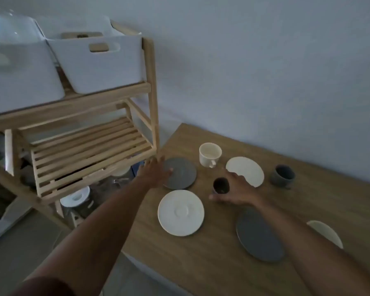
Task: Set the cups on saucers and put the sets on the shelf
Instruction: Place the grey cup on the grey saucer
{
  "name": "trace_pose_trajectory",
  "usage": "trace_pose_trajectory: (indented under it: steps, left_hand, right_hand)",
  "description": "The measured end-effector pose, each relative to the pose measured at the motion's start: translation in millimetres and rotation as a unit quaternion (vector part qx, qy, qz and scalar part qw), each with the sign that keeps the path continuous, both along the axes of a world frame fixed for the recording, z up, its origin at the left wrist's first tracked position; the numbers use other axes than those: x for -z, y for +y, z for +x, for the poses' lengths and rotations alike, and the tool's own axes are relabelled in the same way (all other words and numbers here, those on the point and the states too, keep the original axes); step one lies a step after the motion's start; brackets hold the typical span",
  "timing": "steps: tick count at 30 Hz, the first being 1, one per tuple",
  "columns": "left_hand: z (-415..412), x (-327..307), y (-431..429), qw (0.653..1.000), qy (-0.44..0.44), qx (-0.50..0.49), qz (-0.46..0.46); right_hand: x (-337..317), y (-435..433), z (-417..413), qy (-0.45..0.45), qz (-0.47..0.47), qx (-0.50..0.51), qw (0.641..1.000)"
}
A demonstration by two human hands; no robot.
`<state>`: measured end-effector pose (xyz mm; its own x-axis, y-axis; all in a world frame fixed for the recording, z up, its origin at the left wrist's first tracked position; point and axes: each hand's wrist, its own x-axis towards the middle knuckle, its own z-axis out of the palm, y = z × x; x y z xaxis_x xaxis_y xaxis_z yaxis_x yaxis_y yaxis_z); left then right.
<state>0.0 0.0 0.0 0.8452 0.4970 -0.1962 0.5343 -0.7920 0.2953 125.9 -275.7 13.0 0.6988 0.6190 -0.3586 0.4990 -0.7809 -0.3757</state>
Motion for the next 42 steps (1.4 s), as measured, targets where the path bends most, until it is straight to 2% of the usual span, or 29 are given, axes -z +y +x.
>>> trace_pose_trajectory:
  steps: [6, 9, 12, 18, 27, 42]
  left_hand:
    - [-6, 25, 5, 0.991, -0.009, -0.054, -0.126]
    - [-5, 30, 9, 0.990, -0.048, -0.054, -0.123]
    - [-5, 35, 12, 0.989, -0.072, -0.061, -0.116]
    - [-7, 37, 16, 0.976, -0.111, -0.085, -0.170]
    - [-11, 33, 12, 0.968, -0.125, -0.088, -0.200]
    - [-12, 34, 4, 0.955, -0.117, -0.175, -0.210]
  right_hand:
    - [26, -9, 2, 0.021, 0.082, 0.033, 0.996]
    - [32, -10, 3, 0.015, 0.118, 0.057, 0.991]
    - [28, 0, 4, 0.012, 0.145, 0.038, 0.989]
    - [1, 67, 9, 0.014, 0.225, -0.001, 0.974]
    - [26, 157, 18, 0.008, 0.195, -0.069, 0.978]
    - [40, 164, 21, 0.037, 0.187, -0.071, 0.979]
